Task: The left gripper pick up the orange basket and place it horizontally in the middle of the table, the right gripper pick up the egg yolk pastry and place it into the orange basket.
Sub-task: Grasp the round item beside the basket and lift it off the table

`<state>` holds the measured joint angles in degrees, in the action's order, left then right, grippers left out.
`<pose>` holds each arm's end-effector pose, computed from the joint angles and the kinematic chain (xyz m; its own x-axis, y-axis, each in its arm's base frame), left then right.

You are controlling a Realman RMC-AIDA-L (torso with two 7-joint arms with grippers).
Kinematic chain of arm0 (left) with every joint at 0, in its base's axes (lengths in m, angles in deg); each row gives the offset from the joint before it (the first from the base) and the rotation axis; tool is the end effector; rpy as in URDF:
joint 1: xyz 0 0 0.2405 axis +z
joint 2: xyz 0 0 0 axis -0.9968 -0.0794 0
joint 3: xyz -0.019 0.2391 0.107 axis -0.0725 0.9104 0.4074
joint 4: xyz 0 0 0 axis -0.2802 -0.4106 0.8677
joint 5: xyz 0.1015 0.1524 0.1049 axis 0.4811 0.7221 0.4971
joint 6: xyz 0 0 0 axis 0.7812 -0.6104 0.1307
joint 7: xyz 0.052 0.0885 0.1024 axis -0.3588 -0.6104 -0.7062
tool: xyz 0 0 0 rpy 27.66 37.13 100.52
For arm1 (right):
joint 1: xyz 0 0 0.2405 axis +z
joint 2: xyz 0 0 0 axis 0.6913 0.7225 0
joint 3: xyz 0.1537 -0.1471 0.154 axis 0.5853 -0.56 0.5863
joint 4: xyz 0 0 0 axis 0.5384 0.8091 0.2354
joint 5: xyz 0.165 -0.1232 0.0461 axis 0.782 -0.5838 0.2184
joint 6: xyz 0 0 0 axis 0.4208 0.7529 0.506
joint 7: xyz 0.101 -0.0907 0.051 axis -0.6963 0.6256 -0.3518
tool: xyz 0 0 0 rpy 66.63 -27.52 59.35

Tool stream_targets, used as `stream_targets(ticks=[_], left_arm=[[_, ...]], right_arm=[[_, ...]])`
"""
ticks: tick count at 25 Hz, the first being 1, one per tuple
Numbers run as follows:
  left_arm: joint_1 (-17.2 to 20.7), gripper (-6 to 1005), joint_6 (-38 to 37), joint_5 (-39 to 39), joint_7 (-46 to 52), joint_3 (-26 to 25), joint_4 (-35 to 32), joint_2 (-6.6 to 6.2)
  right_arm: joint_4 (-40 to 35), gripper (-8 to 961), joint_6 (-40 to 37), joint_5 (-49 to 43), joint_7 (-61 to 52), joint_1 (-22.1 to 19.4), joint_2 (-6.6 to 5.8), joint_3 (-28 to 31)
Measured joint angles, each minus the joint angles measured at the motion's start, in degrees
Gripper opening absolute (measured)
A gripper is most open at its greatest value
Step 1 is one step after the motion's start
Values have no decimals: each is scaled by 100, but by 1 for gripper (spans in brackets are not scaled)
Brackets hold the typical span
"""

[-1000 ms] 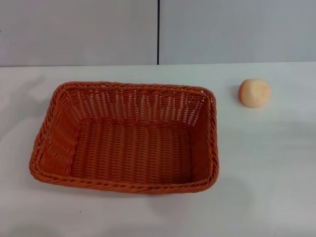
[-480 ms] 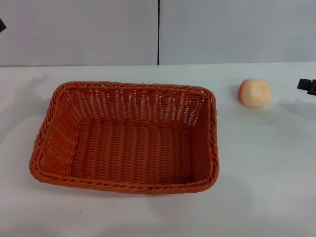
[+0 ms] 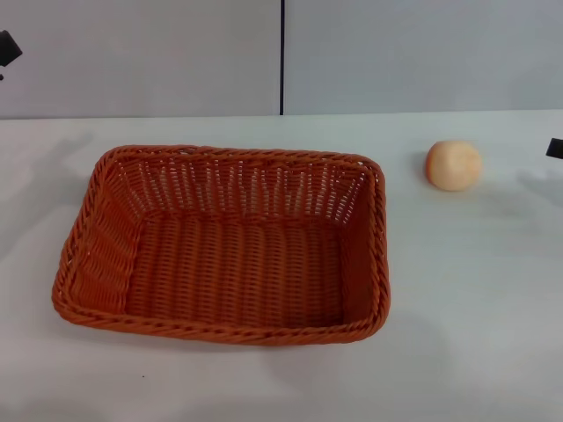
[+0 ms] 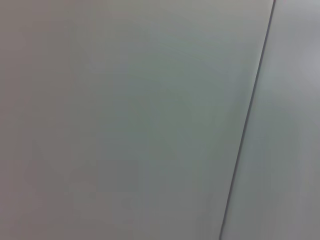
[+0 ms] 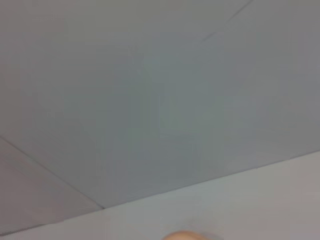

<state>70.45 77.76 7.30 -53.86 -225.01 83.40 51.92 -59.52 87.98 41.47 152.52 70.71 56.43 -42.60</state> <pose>-0.3178 0.2914 0.1209 0.5246 0.1053 0.8448 0.7003 -0.6177 -0.3579 0.3585 0.3436 0.0820 0.2649 -0.7123 -0.6500 -0.9590 -0.2652 -0.1003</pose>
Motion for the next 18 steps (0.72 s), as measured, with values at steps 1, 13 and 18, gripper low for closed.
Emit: stream_targets(ticks=[1,13,18], left_arm=[[-12,654,-4,0,-35,0,-51,1],[-51,654,-11,-4,-147,-7,-205,-2],[-65,654,-15,-3,-147,-10,-216,-3]], right_arm=[[32,651,-48,-1,15,33,-10,-52],[714,650,-745,-66,224,727,-71,-634],[814,650,-848,-66,243,897,18,-850]])
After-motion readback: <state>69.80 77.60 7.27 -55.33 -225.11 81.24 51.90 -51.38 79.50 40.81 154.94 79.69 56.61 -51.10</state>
